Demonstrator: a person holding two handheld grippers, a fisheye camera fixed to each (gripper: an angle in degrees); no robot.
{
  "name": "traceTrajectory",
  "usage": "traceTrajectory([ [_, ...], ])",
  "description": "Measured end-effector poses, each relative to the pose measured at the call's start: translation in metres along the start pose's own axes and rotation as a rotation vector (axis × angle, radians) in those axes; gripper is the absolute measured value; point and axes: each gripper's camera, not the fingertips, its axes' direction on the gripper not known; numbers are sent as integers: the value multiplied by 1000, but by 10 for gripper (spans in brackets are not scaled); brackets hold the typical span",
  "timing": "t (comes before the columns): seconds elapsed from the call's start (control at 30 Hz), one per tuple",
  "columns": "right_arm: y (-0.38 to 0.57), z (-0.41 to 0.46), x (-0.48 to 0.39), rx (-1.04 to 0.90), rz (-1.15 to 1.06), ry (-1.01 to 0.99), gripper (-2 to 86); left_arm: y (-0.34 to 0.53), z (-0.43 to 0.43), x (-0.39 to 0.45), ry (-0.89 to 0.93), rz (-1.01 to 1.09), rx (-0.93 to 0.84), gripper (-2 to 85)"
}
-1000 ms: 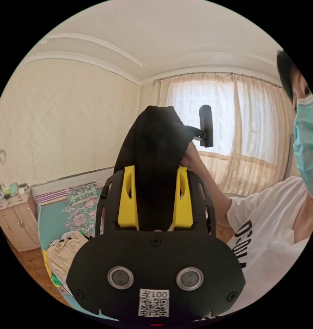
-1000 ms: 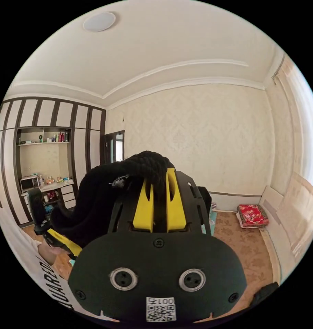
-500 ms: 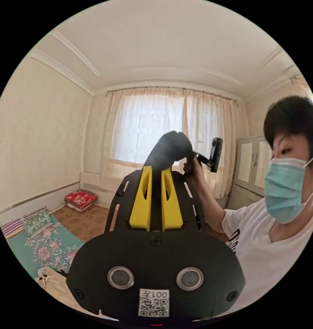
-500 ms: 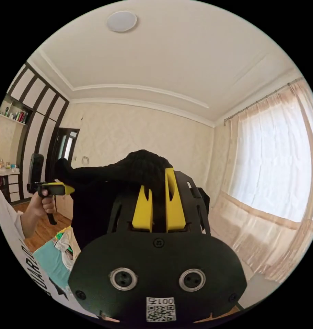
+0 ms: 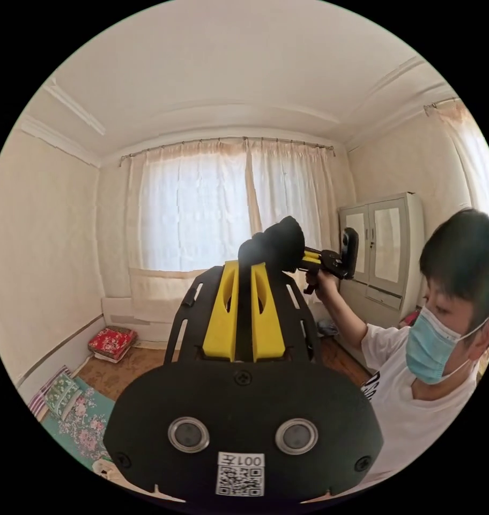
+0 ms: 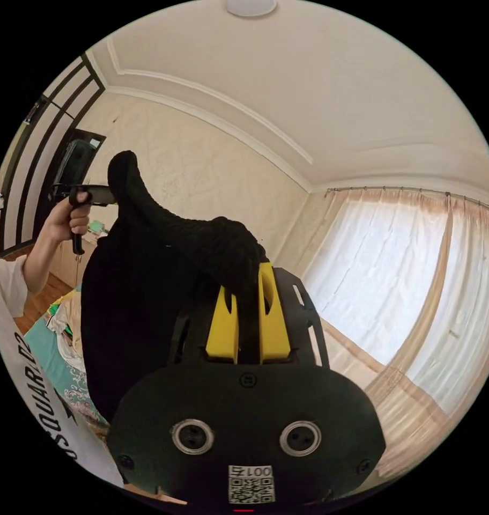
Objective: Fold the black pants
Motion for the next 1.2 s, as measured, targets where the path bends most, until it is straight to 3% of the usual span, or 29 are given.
traceTrajectory([
  [0.33, 80, 39, 113, -80, -29, -354, 73, 70, 122, 89, -74, -92, 29, 10],
  [0.53, 134, 54, 191, 37, 27, -516, 98, 98, 187, 147, -164, -44, -85, 8],
  [0.67, 170, 70, 251, 130, 139, -559, 178, 117, 227, 161, -206, -31, -165, 8],
  [0.73, 184, 82, 281, 123, 222, -574, 213, 127, 240, 159, -216, -29, -185, 9],
  [0.93, 237, 154, 354, 182, 405, -887, 224, 166, 264, 121, -235, -51, -195, 13],
  [1.0, 253, 186, 381, 189, 506, -938, 208, 180, 264, 98, -196, -93, -171, 14],
  [1.13, 233, 241, 397, 192, 459, -1116, 179, 211, 259, 52, -163, -103, -118, 17],
  [1.2, 207, 279, 412, 216, 464, -1227, 119, 224, 252, 33, -152, -108, -88, 19],
])
